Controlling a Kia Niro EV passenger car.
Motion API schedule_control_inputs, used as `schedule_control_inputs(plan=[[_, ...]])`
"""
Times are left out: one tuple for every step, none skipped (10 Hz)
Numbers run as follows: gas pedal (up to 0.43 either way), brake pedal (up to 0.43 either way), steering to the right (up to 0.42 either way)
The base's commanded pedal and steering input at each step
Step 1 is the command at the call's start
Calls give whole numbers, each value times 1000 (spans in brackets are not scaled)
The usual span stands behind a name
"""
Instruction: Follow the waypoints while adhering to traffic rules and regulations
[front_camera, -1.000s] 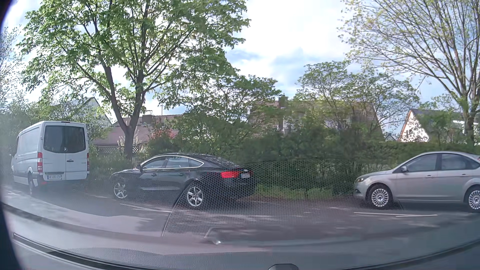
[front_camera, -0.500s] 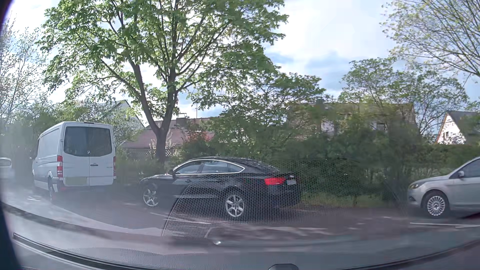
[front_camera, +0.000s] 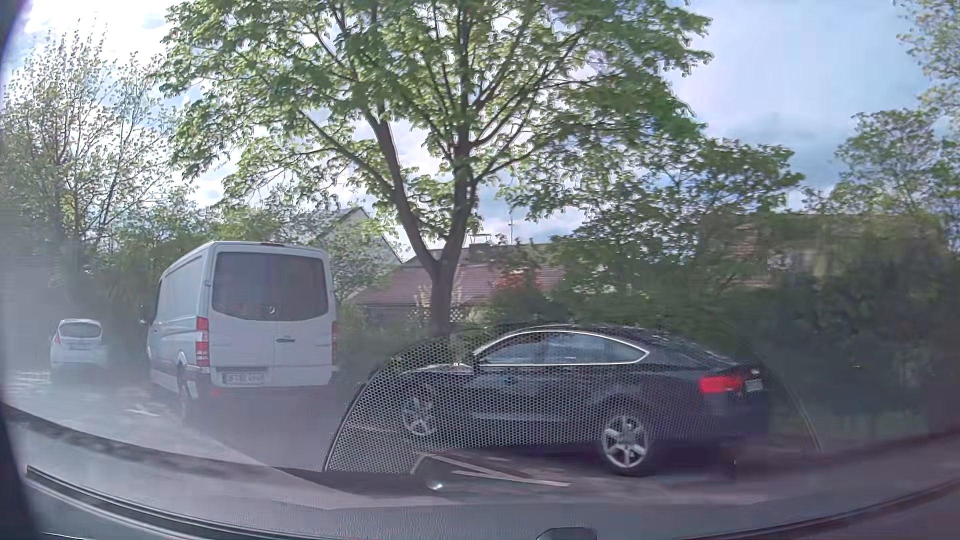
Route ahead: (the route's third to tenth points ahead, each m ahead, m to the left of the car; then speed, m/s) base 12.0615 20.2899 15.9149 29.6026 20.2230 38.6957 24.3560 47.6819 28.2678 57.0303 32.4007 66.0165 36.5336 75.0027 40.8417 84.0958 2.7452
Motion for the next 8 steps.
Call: schedule_control_inputs(plan=[[228,0,-759],[228,0,-769],[228,0,-772],[228,0,-772],[228,0,-773],[228,0,-773],[228,0,-772],[228,0,-759]])
